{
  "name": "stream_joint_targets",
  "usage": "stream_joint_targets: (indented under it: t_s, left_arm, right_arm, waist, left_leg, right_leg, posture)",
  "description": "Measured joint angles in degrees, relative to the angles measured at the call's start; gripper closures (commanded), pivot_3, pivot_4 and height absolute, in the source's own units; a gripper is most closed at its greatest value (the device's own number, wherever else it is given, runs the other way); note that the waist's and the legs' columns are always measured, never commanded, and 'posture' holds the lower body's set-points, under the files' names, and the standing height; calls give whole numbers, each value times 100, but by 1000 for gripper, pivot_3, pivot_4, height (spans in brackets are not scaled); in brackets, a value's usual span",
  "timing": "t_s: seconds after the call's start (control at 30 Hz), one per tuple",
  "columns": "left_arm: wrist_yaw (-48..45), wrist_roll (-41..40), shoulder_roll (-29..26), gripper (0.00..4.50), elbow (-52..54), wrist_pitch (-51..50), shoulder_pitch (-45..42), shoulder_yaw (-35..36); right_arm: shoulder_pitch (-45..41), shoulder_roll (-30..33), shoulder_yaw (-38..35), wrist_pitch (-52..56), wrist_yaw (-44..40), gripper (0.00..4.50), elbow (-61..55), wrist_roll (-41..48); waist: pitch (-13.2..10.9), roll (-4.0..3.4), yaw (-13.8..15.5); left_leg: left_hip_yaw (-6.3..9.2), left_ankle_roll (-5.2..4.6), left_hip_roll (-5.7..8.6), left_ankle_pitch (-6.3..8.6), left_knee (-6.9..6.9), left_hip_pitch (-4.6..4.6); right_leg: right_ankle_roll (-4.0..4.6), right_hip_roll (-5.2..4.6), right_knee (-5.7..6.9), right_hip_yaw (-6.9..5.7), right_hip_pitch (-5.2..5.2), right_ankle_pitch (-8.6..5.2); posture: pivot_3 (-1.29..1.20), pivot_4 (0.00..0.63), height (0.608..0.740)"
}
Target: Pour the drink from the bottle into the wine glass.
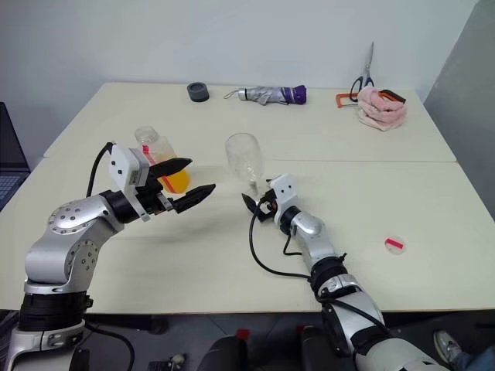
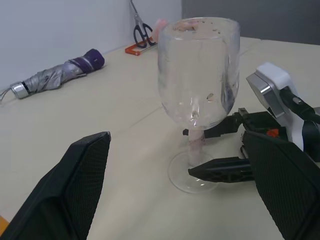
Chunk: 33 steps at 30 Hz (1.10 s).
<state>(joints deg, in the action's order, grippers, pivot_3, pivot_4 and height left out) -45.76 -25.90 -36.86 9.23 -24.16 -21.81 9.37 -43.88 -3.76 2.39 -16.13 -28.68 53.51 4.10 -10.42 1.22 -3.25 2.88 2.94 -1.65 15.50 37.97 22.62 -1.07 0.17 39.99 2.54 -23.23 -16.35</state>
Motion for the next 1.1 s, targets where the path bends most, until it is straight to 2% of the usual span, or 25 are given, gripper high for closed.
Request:
stream_joint_targets:
  t_s: [0.33, 0.53, 0.83, 1.1]
  left_arm:
    - [67, -72, 4, 0, 191, -21, -78, 0]
    - [141, -77, 24, 0, 252, -22, 75, -1]
    - [370, 10, 126, 0, 250, 69, 758, 3]
    - [1266, 371, 614, 0, -172, 385, 1334, 345]
  right_arm:
    - [17, 49, -2, 109, -147, 29, -9, -4]
    - [465, 250, 131, 355, -450, 29, -705, -12]
    - [1934, 1231, 530, 1442, -1226, 29, -3266, 57]
    - [3050, 2314, 530, 3299, -1756, 29, -6331, 960]
  waist:
    - [0, 0, -1]
    - [0, 0, 3]
    - [0, 0, 134]
    - [-1, 0, 141]
  left_leg:
    - [0, 0, 0, 0, 0, 0]
    - [1, 0, -1, 0, -2, 2]
    - [4, -1, 0, 1, 0, 9]
    - [12, -2, 3, 1, 0, 8]
  right_leg:
    - [0, 0, 0, 0, 0, 0]
    - [0, -4, -2, 0, 0, 0]
    - [-4, -22, -9, -3, 2, -2]
    - [-5, -19, -11, -5, 1, -3]
  posture:
    - [0, 150, 740]
    - [0, 150, 740]
    - [0, 150, 740]
    - [0, 150, 740]
